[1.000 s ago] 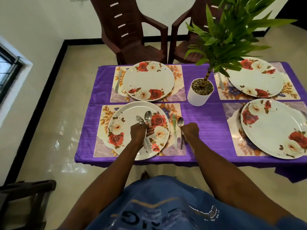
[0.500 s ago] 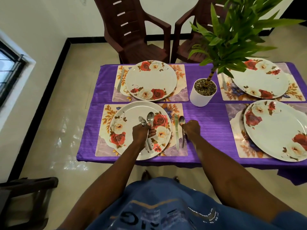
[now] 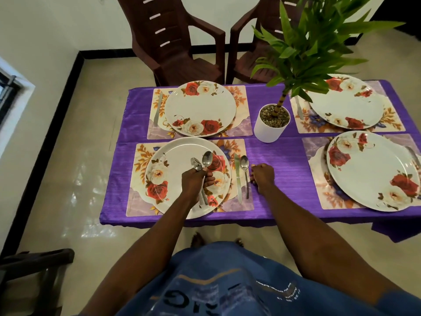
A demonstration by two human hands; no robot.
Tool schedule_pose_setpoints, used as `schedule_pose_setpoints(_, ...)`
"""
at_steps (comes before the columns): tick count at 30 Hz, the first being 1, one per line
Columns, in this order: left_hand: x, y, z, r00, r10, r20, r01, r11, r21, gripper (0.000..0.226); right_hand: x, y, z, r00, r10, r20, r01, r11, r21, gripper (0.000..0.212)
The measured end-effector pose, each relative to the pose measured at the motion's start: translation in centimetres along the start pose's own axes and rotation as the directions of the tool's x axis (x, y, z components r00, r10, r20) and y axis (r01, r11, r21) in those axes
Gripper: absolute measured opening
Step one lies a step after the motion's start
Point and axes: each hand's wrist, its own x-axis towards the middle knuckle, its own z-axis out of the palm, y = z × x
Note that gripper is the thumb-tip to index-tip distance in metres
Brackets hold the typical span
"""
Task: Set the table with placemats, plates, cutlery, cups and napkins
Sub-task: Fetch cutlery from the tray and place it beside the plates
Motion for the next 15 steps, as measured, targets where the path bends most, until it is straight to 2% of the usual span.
schedule_pose_setpoints(6,-0.4,0.6,2.6,0.972,-0.145,0.183,0.168,0.979,-0.117,0.019,-3.3,0.1,-0.5,0.996,-0.079,0.034,0.076,0.995,0.062,0.015)
schedule_pose_setpoints(10,-0.4,-0.2,5.9,0.933,-0.235,0.274,0.267,0.96,-0.087,0.012,-5.1,-0.7,-0.9,0.989,-0.099,0.107,0.082,0.986,0.148,0.012)
schedule_pose_setpoints(13,-1.0,-0.9,8.9,0.916,-0.248,0.316,0.276,0.96,-0.046,0.009,-5.4,-0.9,-2.6,0.989,-0.085,0.12,0.051,0.964,0.262,0.014)
schedule_pose_setpoints(15,-1.2,-1.4,10.7,0.932,-0.207,0.298,0.21,0.977,0.023,0.005,-5.2,-0.9,-4.2,0.987,-0.075,0.145,0.023,0.943,0.332,0.018)
